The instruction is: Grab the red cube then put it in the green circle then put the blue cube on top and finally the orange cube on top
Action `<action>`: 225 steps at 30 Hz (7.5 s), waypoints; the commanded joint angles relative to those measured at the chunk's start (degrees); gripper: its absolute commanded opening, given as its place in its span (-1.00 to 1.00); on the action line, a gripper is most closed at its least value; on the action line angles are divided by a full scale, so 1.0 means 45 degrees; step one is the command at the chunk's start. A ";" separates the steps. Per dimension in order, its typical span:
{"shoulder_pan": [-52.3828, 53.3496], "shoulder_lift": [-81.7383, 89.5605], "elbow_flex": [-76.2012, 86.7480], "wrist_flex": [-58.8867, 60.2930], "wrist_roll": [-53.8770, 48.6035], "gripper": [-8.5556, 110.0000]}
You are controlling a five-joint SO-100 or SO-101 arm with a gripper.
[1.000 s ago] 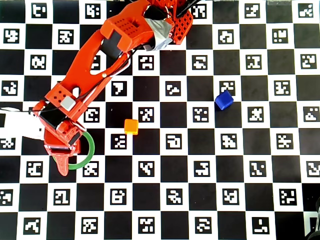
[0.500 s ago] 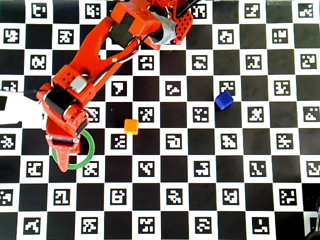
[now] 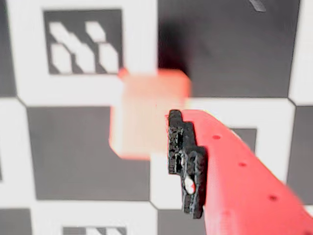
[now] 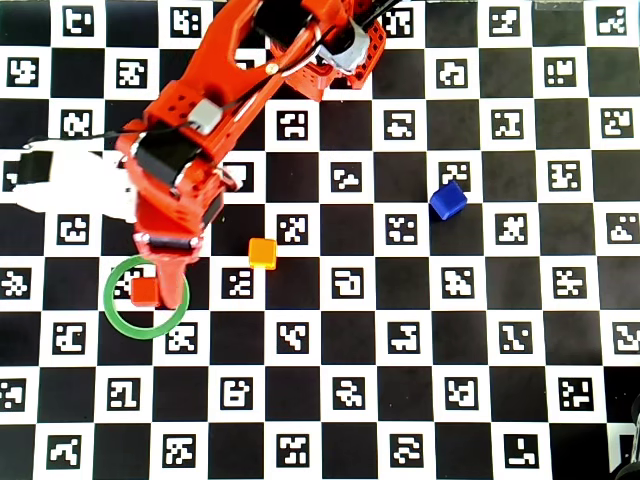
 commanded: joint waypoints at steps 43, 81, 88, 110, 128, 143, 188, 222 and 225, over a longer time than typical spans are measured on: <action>-1.3984 0.7695 0.7031 -0.1465 0.7266 -0.11; -1.5820 0.4512 1.2051 -0.7695 0.8105 -0.12; -1.5703 0.3730 1.2402 -0.8262 0.8008 -0.12; -1.5625 0.2773 1.2539 -0.9590 0.7852 -0.27; -1.5566 0.2695 1.2617 -0.9824 0.7988 -0.59; -1.5000 0.3262 1.0371 -0.7168 0.8984 -0.77; -0.1523 -0.1230 -0.3945 0.1758 -0.1211 -0.87; 0.1387 -1.0059 -1.1875 0.1758 -0.3613 -0.88; 0.1406 -1.0176 -1.1875 0.1758 -0.3496 -0.88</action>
